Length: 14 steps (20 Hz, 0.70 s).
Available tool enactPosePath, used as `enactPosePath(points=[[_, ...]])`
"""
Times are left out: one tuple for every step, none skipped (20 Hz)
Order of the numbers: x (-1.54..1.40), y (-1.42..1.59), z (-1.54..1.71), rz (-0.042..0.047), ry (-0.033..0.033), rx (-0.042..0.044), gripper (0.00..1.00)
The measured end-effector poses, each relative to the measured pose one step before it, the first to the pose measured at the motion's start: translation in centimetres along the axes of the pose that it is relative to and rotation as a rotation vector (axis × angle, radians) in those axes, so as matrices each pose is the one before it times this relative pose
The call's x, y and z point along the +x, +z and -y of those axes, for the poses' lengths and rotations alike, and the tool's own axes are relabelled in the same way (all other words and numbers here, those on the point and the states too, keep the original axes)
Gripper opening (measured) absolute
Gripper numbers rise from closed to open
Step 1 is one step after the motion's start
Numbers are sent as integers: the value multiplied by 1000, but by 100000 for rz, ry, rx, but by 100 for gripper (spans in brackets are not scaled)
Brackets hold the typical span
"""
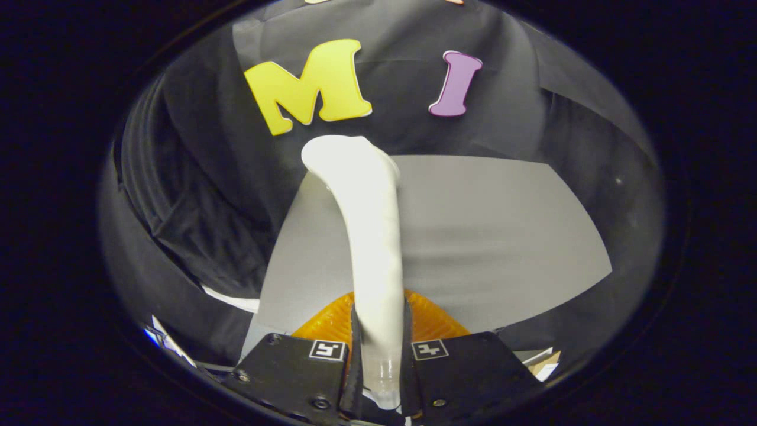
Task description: Iron the clothes twice with a garment steamer, once on the left side and once on the right side.
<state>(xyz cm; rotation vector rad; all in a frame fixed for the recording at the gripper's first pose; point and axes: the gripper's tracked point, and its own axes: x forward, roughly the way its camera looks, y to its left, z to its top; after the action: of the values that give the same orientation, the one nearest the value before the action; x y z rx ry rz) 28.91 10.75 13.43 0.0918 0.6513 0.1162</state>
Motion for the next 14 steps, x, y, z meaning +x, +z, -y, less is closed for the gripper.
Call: enactPosePath(points=[[-720, 117, -368, 1485, 908, 550, 28], [-794, 142, -652, 1816, 1659, 2629, 28], [-529, 221, -532, 1489, 1119, 1665, 28], [-837, 513, -339, 2209, 243, 388, 28], [-708, 468, -364, 2116, 104, 116, 28], [-641, 388, -527, 2068, 432, 310, 28], [-860, 731, -647, 2632, 532, -612, 28], [-654, 598, -420, 2601, 114, -844, 28], [-752, 969, -436, 3675, -465, -1353, 28], [-542, 710, -282, 3220, -674, -957, 28], [-453, 919, -380, 3821, -797, -964, 28], [-600, 610, -524, 3091, -755, -1253, 28], [-269, 777, -238, 2823, -835, -1768, 28], [-129, 652, -323, 2615, -439, -1741, 28]])
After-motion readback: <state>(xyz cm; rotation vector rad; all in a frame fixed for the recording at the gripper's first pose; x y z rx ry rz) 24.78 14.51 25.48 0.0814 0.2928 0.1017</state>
